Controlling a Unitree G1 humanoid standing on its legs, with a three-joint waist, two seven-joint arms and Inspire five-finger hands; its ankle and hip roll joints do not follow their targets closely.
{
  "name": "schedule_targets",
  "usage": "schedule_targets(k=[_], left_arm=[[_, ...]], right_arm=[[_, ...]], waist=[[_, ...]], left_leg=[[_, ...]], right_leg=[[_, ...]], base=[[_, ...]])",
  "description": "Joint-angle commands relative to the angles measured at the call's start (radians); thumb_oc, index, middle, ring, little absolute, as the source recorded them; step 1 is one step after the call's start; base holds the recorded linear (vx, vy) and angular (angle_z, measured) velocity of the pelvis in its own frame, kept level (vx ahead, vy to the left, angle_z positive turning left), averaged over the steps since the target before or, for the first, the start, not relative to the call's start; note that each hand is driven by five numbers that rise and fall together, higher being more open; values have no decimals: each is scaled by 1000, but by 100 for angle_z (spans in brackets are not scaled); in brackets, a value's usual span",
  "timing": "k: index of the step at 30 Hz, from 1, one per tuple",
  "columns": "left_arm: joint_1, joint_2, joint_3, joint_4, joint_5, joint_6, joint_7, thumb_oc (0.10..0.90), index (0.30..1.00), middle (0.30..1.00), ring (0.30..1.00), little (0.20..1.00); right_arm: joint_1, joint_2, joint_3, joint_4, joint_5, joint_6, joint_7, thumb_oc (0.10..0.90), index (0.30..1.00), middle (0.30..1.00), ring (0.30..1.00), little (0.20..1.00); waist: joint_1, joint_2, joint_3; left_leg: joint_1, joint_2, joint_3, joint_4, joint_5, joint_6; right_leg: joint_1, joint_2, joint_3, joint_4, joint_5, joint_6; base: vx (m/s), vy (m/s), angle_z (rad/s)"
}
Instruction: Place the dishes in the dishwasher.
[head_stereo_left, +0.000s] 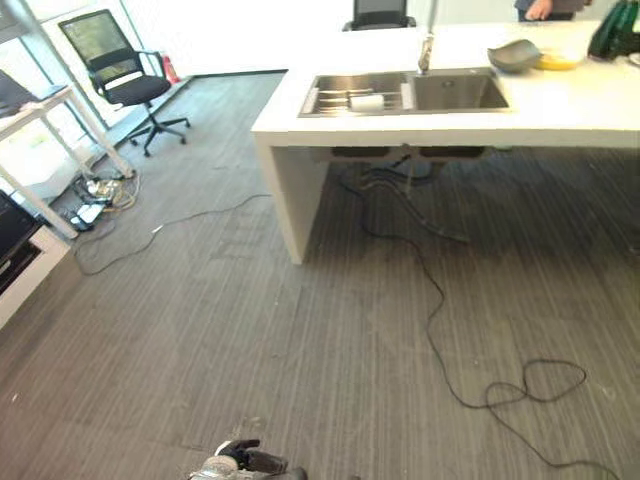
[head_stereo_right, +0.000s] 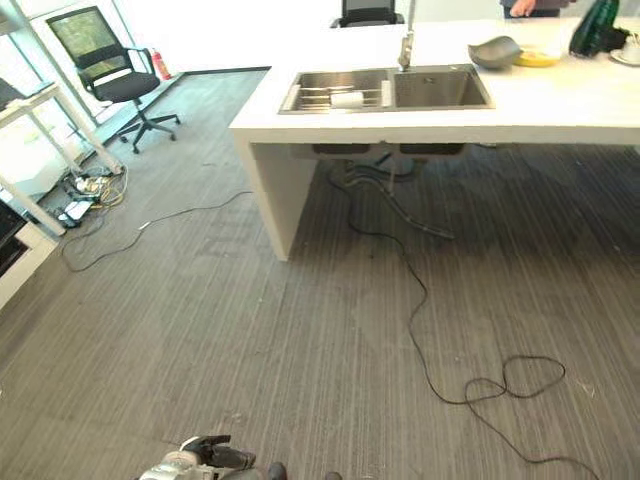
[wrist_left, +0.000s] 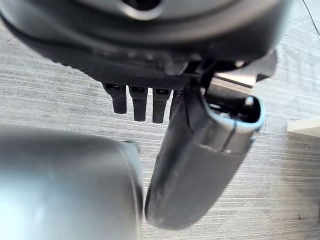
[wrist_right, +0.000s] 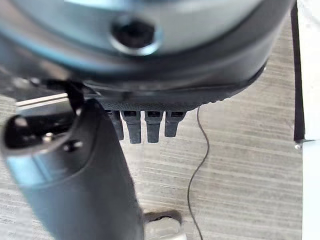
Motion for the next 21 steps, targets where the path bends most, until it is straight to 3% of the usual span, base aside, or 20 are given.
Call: schedule_targets(k=[1, 4, 6, 9, 11, 12, 13, 14, 15, 16, 17, 18, 20, 21], left_arm=[[62, 11, 10, 26, -35, 5, 26, 800, 900, 900, 900, 900], [92, -10, 20, 58, -34, 8, 32, 800, 900, 900, 900, 900], [131, -25, 29, 82, -33, 15, 36, 800, 900, 900, 900, 900], [129, -26, 26, 95, -6, 25, 38, 800, 900, 900, 900, 900], [127, -27, 14, 114, 34, 41, 24, 800, 900, 900, 900, 900], [118, -24, 6, 107, 35, 34, 24, 800, 900, 900, 900, 900], [73, -22, -22, 79, 39, 28, 25, 800, 900, 900, 900, 900], [43, -18, -39, 53, 40, 19, 32, 800, 900, 900, 900, 900], [0, -7, -64, 9, 42, 5, 52, 800, 900, 900, 900, 900], [0, -7, -64, 9, 42, 5, 52, 800, 900, 900, 900, 900], [-52, 41, -72, -124, 17, -44, 105, 800, 900, 900, 900, 900], [-83, 74, -69, -234, -5, -77, 165, 800, 900, 900, 900, 900], [-142, 108, -61, -420, -22, -133, 263, 800, 900, 900, 900, 900], [-172, 129, -41, -556, -29, -182, 345, 800, 900, 900, 900, 900]], right_arm=[[60, -7, 3, 9, -34, 12, -9, 800, 900, 900, 900, 900], [59, 2, 8, 13, -44, 10, -17, 800, 900, 900, 900, 900], [57, 12, 19, 10, -57, 13, -18, 800, 900, 900, 900, 900], [51, 22, 31, 1, -72, 14, -16, 800, 900, 900, 900, 900], [42, 20, 34, -14, -81, 7, -8, 800, 900, 900, 900, 900], [34, 20, 27, -19, -74, 8, -3, 800, 900, 900, 900, 900], [16, 22, 35, -27, -73, 9, 2, 800, 900, 900, 900, 900], [4, 19, 40, -31, -75, 9, 1, 800, 900, 900, 900, 900], [-16, 14, 43, -37, -73, 9, -8, 800, 900, 900, 900, 900], [-16, 14, 43, -37, -73, 9, -8, 800, 900, 900, 900, 900], [-44, -6, 30, -70, -35, -10, -33, 800, 900, 900, 900, 900], [-42, -15, 22, -96, -17, -33, -51, 800, 900, 900, 900, 900], [-34, -4, 25, -141, -1, -52, -87, 800, 900, 900, 900, 900], [-22, 8, 30, -163, 0, -66, -110, 800, 900, 900, 900, 900]], waist=[[23, 8, -36], [62, 20, -46], [86, 34, -79], [86, 38, -106], [80, 34, -137], [76, 28, -149], [69, 31, -166], [58, 18, -166], [52, 24, -157], [52, 24, -157], [32, 35, -121], [16, 44, -92], [-8, 48, -60], [-15, 51, -53]], left_leg=[[-94, -3, 59, -9, -22, 45], [-129, 3, 109, -151, 21, 39], [-123, 23, 106, -154, 76, 24], [-88, 20, 115, -154, 109, 33], [-53, -14, 102, -160, 99, 51], [-35, -32, 97, -166, 87, 56], [-2, -44, 95, -177, 67, 65], [21, -68, 90, -178, 47, 70], [38, -69, 81, -181, 40, 77], [38, -69, 81, -181, 40, 77], [77, -67, 51, -186, 25, 94], [99, -59, 29, -189, 18, 100], [140, -53, -6, -189, -18, 103], [158, -42, -13, -189, -37, 97]], right_leg=[[95, -47, 0, -69, -94, 115], [172, -66, 48, -82, -150, 118], [228, -102, 75, -84, -187, 131], [245, -144, 87, -52, -208, 143], [224, -193, 73, 6, -201, 171], [209, -211, 73, 36, -179, 184], [163, -223, 93, 114, -92, 206], [147, -241, 85, 172, -51, 211], [107, -237, 94, 258, 38, 206], [107, -237, 94, 258, 38, 206], [16, -215, 95, 448, 183, 180], [-35, -195, 88, 539, 213, 171], [-128, -181, 43, 617, 113, 158], [-174, -186, -4, 565, 37, 149]], base=[[351, 104, 4], [388, 133, 12], [469, 224, -48], [368, 237, -104], [391, 260, -50], [477, 322, -20], [455, 272, -21], [385, 244, -11], [182, 96, -23], [191, 146, 43], [192, 119, 64], [285, 125, 87], [246, 18, 77], [254, -35, 92]])
